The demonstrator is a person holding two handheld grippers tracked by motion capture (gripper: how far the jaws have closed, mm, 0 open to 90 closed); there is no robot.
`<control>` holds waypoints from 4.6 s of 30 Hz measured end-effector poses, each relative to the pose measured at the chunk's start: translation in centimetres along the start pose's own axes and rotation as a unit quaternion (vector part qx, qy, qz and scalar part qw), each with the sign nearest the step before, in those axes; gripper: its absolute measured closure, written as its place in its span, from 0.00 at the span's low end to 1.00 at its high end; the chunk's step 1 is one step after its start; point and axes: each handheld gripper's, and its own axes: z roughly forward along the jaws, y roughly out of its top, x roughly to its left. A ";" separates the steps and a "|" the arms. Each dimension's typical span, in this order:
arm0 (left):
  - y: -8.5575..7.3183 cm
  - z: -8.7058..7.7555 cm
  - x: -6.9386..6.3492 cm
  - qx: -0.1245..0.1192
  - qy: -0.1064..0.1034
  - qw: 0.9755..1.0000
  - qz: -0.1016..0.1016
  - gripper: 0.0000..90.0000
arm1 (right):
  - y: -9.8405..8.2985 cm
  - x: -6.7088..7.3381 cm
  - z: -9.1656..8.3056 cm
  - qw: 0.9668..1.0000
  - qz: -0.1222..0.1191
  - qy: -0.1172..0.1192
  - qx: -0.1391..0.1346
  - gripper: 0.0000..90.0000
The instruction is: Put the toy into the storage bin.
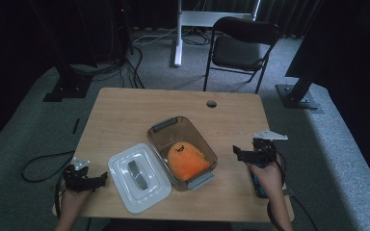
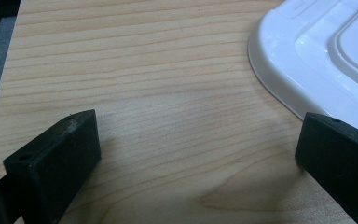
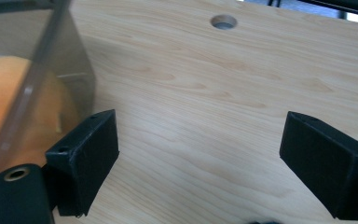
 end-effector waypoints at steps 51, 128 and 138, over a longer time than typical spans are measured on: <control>0.0 0.0 0.0 0.001 0.000 1.000 0.000 0.00 | -9.5 -4.7 0.4 0.991 0.074 -0.075 0.086 0.12; 0.0 0.0 0.0 0.001 0.000 1.000 0.000 0.00 | -8.0 -4.3 0.1 0.988 0.039 -0.071 0.132 0.28; 0.0 0.0 0.0 0.001 0.000 1.000 0.000 0.00 | -7.1 -3.8 0.1 0.990 0.028 -0.063 0.127 0.28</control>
